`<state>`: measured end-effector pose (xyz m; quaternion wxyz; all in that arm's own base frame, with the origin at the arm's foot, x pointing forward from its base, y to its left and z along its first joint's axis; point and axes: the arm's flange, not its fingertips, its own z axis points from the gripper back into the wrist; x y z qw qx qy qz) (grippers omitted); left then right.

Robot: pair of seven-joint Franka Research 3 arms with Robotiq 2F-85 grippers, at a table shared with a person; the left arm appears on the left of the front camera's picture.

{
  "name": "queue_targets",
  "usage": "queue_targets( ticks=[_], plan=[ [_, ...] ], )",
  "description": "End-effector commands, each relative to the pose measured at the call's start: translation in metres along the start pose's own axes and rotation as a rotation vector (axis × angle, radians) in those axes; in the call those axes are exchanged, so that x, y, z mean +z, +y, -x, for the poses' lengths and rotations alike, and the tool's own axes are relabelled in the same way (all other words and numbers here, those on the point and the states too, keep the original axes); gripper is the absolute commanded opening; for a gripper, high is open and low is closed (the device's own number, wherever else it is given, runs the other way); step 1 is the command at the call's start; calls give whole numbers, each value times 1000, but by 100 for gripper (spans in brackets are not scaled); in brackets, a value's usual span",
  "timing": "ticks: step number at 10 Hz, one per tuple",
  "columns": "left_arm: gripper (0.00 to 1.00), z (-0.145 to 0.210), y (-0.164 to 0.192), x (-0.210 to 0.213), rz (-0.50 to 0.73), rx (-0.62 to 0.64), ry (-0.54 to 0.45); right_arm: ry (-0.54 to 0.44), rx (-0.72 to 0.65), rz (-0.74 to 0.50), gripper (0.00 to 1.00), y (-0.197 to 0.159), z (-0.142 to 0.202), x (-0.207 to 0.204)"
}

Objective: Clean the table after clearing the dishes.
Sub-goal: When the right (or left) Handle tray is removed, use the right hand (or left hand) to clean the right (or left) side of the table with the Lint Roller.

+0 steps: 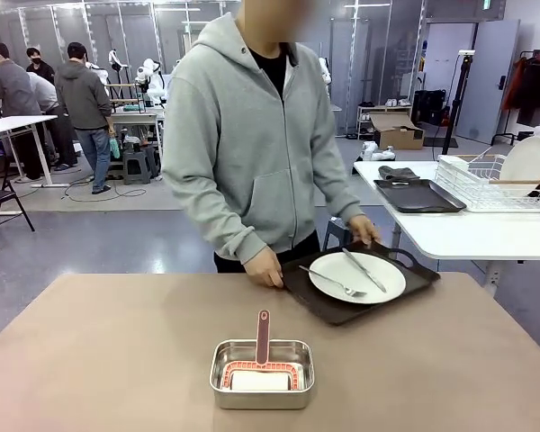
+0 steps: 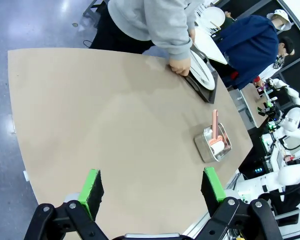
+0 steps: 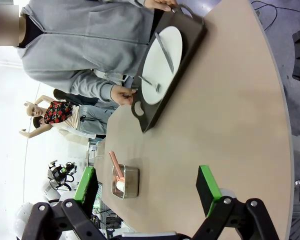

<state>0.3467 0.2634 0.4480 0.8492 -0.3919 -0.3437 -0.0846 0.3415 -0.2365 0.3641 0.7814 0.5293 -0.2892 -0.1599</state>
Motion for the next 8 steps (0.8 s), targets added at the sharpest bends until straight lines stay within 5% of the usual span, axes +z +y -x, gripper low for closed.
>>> queue_targets(
  ticks=[1, 2, 5, 8],
  plan=[
    [100, 4, -5, 4, 4, 3, 7, 4, 4, -1, 100, 2, 2, 2],
    [100, 4, -5, 4, 4, 3, 7, 0, 0, 0, 100, 0, 0, 0],
    [100, 4, -5, 4, 4, 3, 7, 168, 156, 89, 100, 82, -14, -69],
    [100, 4, -5, 4, 4, 3, 7, 427, 262, 205, 100, 147, -20, -168]
  ],
)
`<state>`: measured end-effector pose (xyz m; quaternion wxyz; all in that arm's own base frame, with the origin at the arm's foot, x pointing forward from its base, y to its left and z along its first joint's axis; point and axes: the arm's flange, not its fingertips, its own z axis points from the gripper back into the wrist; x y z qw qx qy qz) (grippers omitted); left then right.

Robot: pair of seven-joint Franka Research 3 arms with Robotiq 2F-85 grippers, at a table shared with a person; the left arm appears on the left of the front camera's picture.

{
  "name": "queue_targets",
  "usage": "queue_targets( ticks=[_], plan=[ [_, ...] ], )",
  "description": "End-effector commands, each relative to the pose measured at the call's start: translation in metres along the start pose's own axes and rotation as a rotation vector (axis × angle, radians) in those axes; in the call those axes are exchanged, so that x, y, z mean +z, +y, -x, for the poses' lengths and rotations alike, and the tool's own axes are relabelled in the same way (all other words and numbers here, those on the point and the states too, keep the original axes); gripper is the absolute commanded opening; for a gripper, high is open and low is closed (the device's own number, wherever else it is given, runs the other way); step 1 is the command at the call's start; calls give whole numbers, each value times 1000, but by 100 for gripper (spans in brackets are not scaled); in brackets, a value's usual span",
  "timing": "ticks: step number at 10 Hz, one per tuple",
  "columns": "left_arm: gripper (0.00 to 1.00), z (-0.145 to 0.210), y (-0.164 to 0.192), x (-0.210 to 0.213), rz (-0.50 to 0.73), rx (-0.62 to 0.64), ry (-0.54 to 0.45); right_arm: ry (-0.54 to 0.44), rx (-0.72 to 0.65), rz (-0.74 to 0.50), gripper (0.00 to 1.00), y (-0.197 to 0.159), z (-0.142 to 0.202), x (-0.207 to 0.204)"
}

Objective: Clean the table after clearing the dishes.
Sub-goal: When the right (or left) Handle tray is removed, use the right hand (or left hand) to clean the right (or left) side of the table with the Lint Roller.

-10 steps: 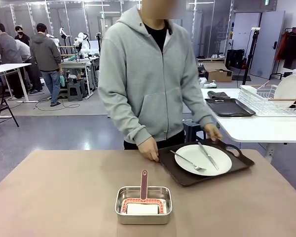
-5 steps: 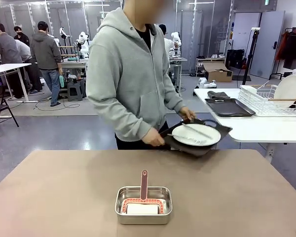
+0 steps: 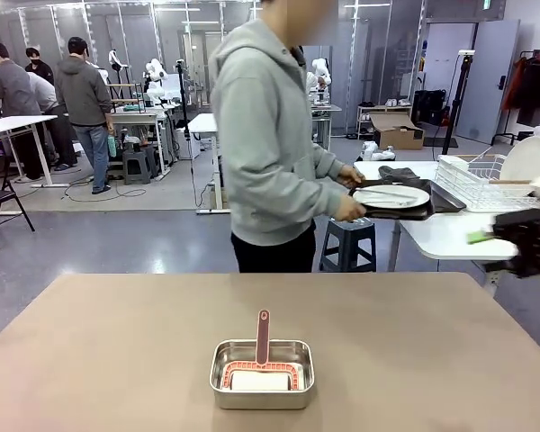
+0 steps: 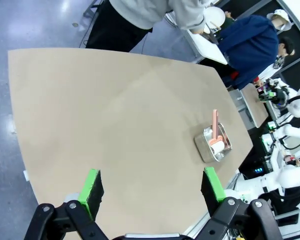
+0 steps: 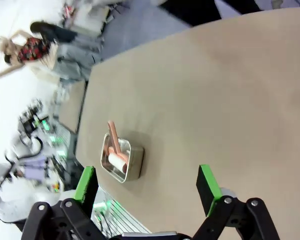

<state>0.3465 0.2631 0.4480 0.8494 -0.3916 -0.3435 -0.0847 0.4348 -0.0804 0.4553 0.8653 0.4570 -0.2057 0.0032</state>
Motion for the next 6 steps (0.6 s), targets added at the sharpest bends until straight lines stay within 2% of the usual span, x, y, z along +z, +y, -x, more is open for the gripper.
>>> queue_targets(
  ticks=[1, 2, 3, 5, 6],
  plan=[
    [100, 4, -5, 4, 5, 3, 6, 209, 81, 31, 100, 39, -36, -59],
    [100, 4, -5, 4, 5, 3, 6, 285, 134, 26, 100, 69, -53, -103],
    [100, 4, -5, 4, 5, 3, 6, 418, 234, 94, 100, 97, -62, -146],
    [100, 4, -5, 4, 5, 3, 6, 651, 388, 147, 100, 135, -61, -230],
    [100, 4, -5, 4, 5, 3, 6, 737, 420, 139, 100, 140, -57, -260]
  ],
)
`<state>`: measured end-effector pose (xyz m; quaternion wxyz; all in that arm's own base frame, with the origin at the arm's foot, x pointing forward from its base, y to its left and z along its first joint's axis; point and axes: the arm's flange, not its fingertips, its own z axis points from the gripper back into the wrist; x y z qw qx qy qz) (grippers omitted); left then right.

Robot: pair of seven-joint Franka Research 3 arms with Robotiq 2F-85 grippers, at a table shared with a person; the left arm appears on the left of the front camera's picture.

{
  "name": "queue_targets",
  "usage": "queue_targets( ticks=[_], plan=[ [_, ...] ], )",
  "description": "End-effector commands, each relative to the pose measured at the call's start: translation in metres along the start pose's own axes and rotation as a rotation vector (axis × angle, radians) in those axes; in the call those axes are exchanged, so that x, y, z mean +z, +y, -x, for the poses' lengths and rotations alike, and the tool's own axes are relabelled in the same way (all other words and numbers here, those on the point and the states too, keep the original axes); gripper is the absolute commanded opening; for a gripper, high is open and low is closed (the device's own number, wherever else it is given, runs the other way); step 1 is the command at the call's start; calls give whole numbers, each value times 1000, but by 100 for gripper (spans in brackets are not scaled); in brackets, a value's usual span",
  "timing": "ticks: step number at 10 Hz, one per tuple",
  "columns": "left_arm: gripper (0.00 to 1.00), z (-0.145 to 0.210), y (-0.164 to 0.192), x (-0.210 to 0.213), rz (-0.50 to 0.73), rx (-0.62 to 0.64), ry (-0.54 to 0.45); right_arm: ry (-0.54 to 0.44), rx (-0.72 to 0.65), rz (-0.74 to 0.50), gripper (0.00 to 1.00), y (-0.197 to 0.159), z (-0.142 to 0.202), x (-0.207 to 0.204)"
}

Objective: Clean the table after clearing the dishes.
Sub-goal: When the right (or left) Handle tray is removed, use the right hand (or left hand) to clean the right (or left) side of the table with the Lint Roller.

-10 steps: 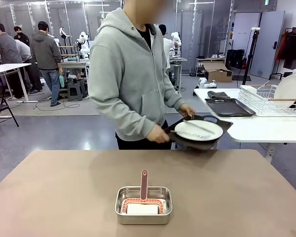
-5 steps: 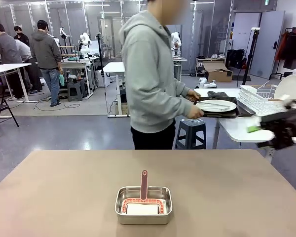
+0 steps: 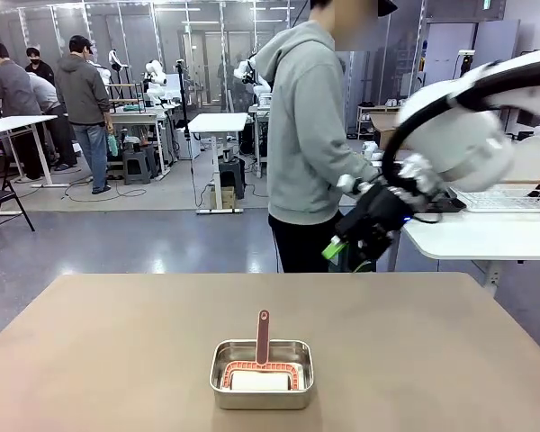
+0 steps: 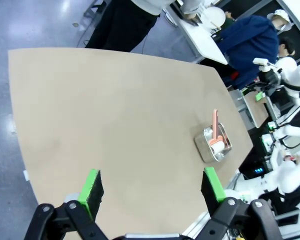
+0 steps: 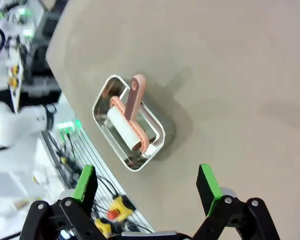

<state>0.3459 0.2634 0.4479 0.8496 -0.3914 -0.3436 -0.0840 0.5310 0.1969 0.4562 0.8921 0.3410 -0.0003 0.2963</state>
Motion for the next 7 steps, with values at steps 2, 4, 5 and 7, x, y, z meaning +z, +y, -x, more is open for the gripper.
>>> queue_targets(
  ticks=[2, 4, 5, 7],
  plan=[
    [100, 3, -5, 3, 6, 2, 7, 288, 153, 86, 100, 3, -49, -42],
    [100, 3, -5, 3, 6, 2, 7, 207, 107, 42, 100, 2, -28, -46],
    [100, 3, -5, 3, 6, 2, 7, 207, 107, 42, 100, 2, -28, -46],
    [100, 3, -5, 3, 6, 2, 7, 207, 107, 42, 100, 2, -28, -46]
  ],
)
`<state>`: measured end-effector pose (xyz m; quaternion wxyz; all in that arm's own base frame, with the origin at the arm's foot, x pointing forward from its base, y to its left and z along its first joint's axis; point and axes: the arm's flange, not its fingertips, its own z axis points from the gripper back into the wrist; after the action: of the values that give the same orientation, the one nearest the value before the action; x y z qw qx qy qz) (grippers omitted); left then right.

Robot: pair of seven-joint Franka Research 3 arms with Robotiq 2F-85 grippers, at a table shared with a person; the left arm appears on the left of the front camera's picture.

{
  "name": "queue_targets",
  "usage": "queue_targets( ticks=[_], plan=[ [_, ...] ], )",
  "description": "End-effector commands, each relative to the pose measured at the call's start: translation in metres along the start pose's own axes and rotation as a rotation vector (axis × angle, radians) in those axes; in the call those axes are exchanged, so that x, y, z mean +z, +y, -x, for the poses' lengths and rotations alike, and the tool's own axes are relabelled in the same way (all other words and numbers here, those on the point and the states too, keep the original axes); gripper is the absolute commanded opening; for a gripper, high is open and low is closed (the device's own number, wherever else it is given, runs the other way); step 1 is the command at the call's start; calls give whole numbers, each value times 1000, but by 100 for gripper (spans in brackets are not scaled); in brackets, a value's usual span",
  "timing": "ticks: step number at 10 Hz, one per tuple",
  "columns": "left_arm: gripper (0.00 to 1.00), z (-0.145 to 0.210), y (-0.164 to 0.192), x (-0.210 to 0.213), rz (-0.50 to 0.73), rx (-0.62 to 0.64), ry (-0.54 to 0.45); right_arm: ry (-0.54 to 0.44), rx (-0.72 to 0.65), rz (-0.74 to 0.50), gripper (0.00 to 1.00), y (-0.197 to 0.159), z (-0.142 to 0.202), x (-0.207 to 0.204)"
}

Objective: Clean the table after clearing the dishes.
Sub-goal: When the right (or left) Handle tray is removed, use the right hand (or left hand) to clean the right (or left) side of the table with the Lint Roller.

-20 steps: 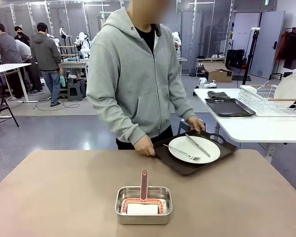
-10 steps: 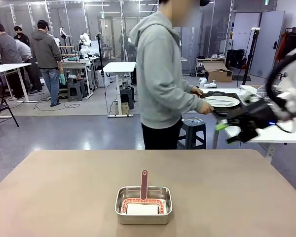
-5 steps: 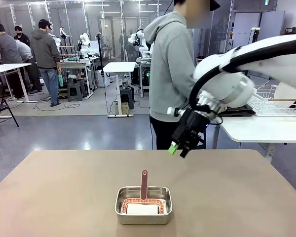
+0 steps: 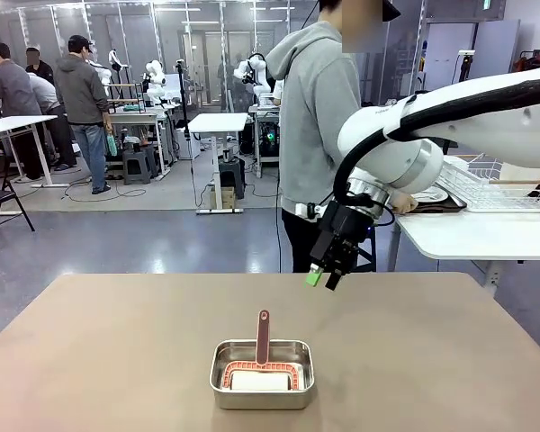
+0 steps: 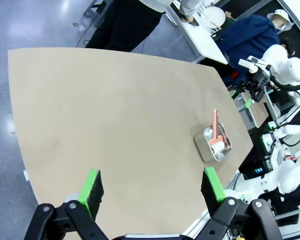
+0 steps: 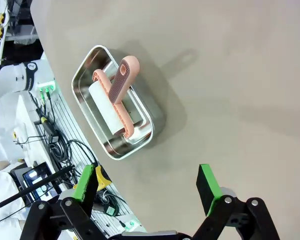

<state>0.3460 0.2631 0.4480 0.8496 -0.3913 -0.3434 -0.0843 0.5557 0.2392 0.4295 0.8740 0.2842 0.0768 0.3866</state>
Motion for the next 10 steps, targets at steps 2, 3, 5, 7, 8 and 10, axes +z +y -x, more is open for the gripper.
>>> queue_targets(
  ticks=[2, 3, 5, 7, 8, 10],
  plan=[
    [100, 3, -4, 4, 6, 2, 6, -27, -13, -1, 100, 7, 8, -6],
    [100, 3, -4, 4, 6, 2, 6, -27, -13, -1, 100, 7, 8, -6],
    [100, 3, -4, 4, 6, 2, 6, -5, -4, -4, 100, 1, 2, 0],
    [100, 3, -4, 4, 6, 2, 6, 160, 132, 90, 100, 16, -50, 6],
    [100, 3, -4, 4, 6, 2, 6, 192, 238, 82, 100, 14, -70, 1],
    [100, 3, -4, 4, 6, 2, 6, 286, 346, 13, 100, 11, -109, -20]
  ],
)
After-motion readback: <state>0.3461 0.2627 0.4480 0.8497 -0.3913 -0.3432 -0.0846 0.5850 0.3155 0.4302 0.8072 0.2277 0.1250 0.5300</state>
